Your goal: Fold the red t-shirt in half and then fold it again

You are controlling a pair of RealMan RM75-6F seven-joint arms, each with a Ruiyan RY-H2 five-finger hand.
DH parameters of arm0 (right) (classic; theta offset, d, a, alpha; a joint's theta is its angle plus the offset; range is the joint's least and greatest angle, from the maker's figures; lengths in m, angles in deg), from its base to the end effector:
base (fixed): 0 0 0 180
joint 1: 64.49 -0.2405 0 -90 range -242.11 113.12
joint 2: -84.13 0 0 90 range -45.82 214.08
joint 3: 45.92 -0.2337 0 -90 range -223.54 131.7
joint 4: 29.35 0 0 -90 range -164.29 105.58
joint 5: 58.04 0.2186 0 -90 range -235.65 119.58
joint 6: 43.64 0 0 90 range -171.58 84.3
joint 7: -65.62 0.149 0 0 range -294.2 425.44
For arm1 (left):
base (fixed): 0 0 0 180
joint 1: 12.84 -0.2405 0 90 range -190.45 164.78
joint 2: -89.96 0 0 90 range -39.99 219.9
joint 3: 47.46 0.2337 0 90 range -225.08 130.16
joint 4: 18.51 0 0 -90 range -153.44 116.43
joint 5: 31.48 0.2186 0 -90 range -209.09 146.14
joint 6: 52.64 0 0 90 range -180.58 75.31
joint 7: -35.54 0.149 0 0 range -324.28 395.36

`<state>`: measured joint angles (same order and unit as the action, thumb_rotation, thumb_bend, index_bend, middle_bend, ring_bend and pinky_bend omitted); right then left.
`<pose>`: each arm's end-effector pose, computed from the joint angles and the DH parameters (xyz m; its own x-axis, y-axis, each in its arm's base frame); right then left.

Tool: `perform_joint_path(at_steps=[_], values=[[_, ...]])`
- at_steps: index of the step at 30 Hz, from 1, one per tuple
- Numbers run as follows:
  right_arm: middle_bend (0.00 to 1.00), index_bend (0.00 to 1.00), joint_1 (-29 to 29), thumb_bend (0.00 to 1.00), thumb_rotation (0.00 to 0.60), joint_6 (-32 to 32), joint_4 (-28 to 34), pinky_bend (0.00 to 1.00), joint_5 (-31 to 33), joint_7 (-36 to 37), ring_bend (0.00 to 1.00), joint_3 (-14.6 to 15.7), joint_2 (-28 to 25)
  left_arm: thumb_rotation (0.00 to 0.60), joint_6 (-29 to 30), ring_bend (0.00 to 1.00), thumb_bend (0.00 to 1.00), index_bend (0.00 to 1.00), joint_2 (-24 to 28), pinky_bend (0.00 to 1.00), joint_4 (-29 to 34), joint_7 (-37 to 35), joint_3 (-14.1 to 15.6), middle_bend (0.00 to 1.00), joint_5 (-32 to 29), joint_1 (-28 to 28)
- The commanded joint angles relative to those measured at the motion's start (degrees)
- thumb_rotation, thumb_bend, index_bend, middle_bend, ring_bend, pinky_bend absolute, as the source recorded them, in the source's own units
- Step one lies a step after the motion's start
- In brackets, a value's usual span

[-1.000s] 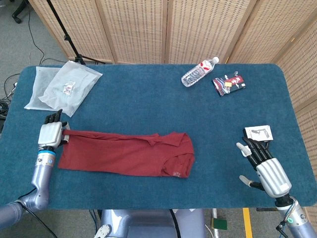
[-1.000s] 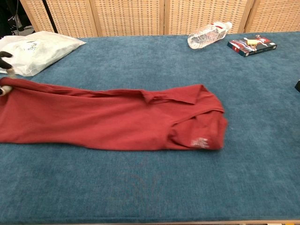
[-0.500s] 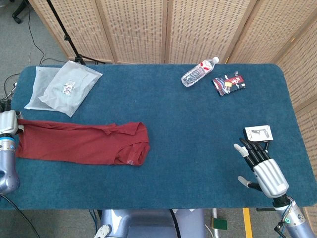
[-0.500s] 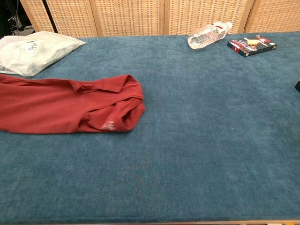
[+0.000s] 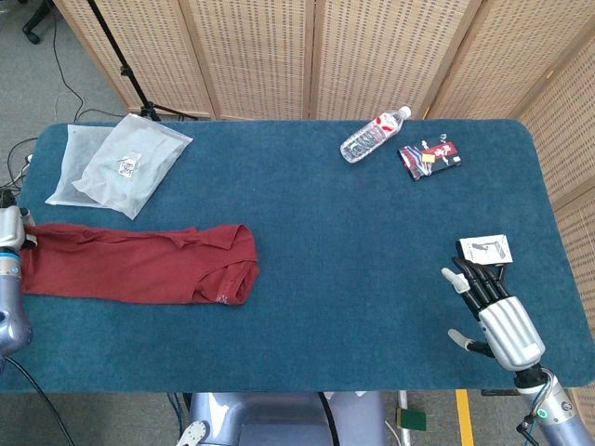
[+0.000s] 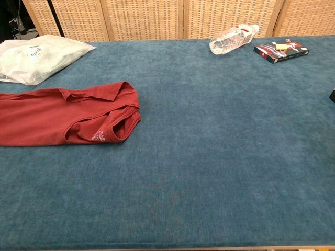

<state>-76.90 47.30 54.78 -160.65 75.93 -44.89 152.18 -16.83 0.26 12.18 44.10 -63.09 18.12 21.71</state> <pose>-0.2527 -0.2004 0.1191 0.3031 0.0245 0.9526 -0.8653 -0.4118 0.2859 -0.4018 0.3951 0.1412 0.5302 0.2509 0.8099 0.7011 0.4075 -0.5851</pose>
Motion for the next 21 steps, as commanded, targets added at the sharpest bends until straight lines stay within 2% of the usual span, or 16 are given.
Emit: perform_joint_path(at_steps=[1, 9, 15, 21], values=[[0.0, 0.0, 0.07, 0.0, 0.6, 0.18, 0.02, 0.1, -0.06, 0.21, 0.0, -0.01, -0.15, 0.6, 3.57, 0.0, 0.52, 0.8, 4.18, 0.0, 10.6, -4.92, -0.49, 0.0, 3.46, -1.86], [0.0, 0.0, 0.16, 0.0, 0.6, 0.37, 0.07, 0.1, -0.22, 0.55, 0.0, 0.05, -0.39, 0.6, 13.18, 0.0, 0.52, 0.8, 11.27, 0.0, 32.07, -7.06, -0.69, 0.0, 8.26, -5.06], [0.0, 0.0, 0.2, 0.0, 0.6, 0.48, 0.11, 0.1, 0.0, 1.12, 0.0, -0.1, -0.66, 0.6, 17.4, 0.0, 0.52, 0.8, 12.53, 0.0, 41.64, -4.11, -1.34, 0.0, 8.56, -4.59], [0.0, 0.0, 0.19, 0.0, 0.6, 0.55, 0.13, 0.1, 0.16, 1.6, 0.0, -0.24, -0.88, 0.6, 20.27, 0.0, 0.51, 0.8, 10.67, 0.0, 45.91, -0.77, -1.5, 0.0, 9.29, -2.76]])
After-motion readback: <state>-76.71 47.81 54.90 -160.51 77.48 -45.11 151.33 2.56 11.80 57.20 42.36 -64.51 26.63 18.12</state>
